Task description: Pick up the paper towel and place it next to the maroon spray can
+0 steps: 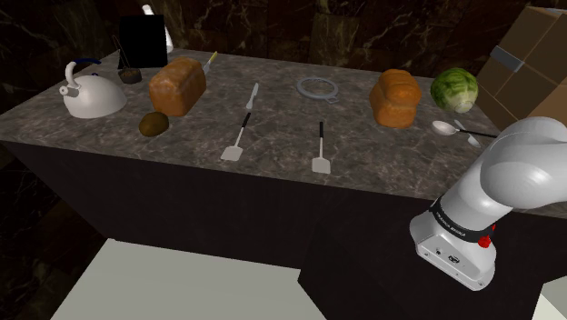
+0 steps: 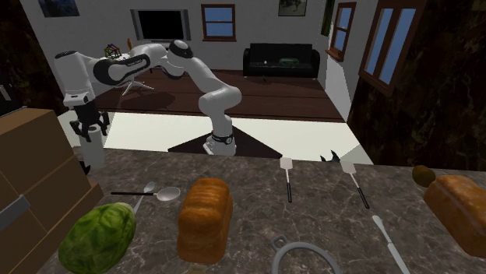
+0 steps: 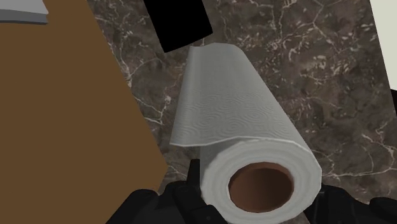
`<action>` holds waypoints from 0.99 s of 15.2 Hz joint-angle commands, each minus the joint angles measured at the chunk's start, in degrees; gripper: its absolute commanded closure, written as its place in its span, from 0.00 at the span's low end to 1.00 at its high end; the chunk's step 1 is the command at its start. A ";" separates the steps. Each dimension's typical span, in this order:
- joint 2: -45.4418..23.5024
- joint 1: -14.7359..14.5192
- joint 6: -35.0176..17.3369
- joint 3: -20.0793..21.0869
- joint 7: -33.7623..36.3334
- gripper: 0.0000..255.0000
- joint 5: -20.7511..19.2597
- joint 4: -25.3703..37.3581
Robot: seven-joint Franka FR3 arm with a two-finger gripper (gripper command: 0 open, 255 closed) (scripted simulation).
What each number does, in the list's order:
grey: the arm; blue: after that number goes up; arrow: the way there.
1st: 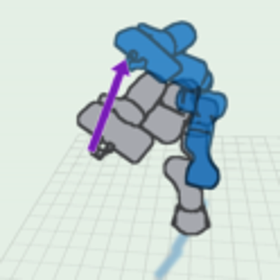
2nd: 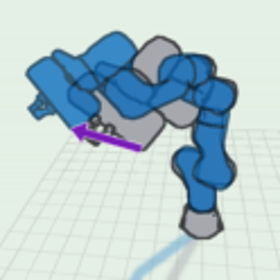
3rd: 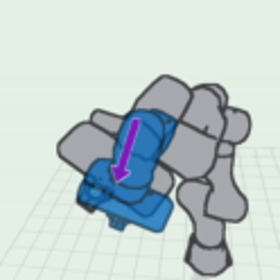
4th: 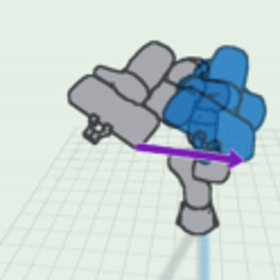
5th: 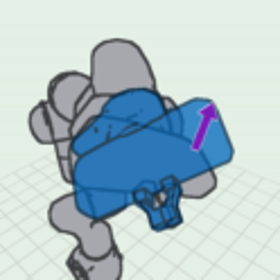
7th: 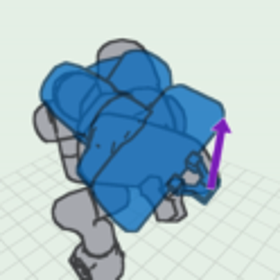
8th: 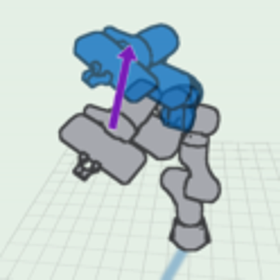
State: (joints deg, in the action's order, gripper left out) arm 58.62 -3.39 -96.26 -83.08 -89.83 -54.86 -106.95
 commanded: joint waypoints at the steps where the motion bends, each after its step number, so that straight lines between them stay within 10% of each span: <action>1: 0.49 0.05 -1.00 -0.85 0.21 1.00 -0.75 -0.83; 9: 0.49 0.05 -0.99 -0.85 0.21 1.00 -0.75 -0.82; 10: 0.49 0.05 -0.99 -0.85 0.21 0.00 -0.75 -0.82; 15: 0.49 0.05 -0.99 -0.85 0.21 0.00 -0.75 -0.82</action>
State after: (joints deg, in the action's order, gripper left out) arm 59.11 -3.34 -97.24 -83.93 -89.63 -55.60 -107.77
